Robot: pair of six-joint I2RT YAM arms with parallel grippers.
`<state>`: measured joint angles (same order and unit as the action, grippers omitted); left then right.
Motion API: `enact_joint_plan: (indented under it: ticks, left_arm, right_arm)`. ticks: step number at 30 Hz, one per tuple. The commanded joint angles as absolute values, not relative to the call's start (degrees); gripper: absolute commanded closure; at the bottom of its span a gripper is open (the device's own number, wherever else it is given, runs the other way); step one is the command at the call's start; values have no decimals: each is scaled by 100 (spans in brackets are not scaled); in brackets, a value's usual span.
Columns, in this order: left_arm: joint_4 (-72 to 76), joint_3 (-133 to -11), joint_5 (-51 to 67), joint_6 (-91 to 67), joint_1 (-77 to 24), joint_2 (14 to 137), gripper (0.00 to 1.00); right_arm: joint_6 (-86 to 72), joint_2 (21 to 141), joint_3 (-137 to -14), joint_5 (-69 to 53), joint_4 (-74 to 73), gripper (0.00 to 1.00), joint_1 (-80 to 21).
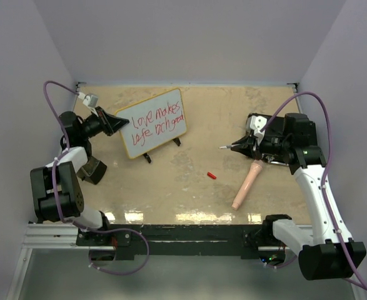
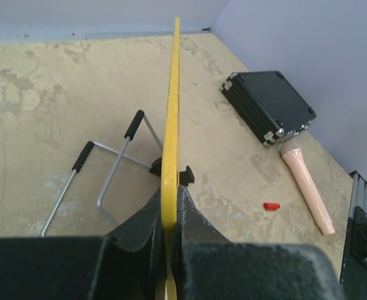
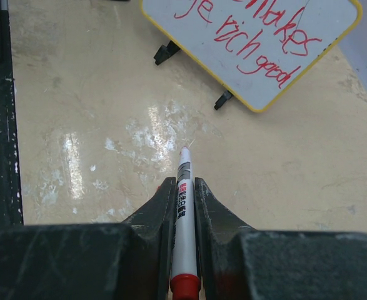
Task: Write a sentence on the whiteboard
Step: Place the whiteboard on the whiteboard stand.
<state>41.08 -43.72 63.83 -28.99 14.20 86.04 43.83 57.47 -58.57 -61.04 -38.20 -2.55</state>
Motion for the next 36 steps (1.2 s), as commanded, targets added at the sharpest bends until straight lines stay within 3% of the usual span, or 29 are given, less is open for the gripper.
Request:
enact_joint_plan:
  ticks: [1, 9, 30, 36]
  left_arm:
    - [4685, -4263, 6372, -2628, 1424, 8727, 100]
    - [3510, -4263, 5960, -1365, 1415, 8815, 99]
    - [2953, -4184, 4896, 167, 1354, 8842, 84]
    - [2707, -4034, 4589, 413, 1239, 8719, 72]
  right_arm:
    - [4482, 5757, -5845, -6170, -3850, 100, -229]
    - [4500, 5827, -5845, -6231, -3867, 100, -237]
    - [4641, 5783, -5889, -6258, -4017, 100, -237]
    - [4641, 5783, -5889, -6275, -4025, 100, -237]
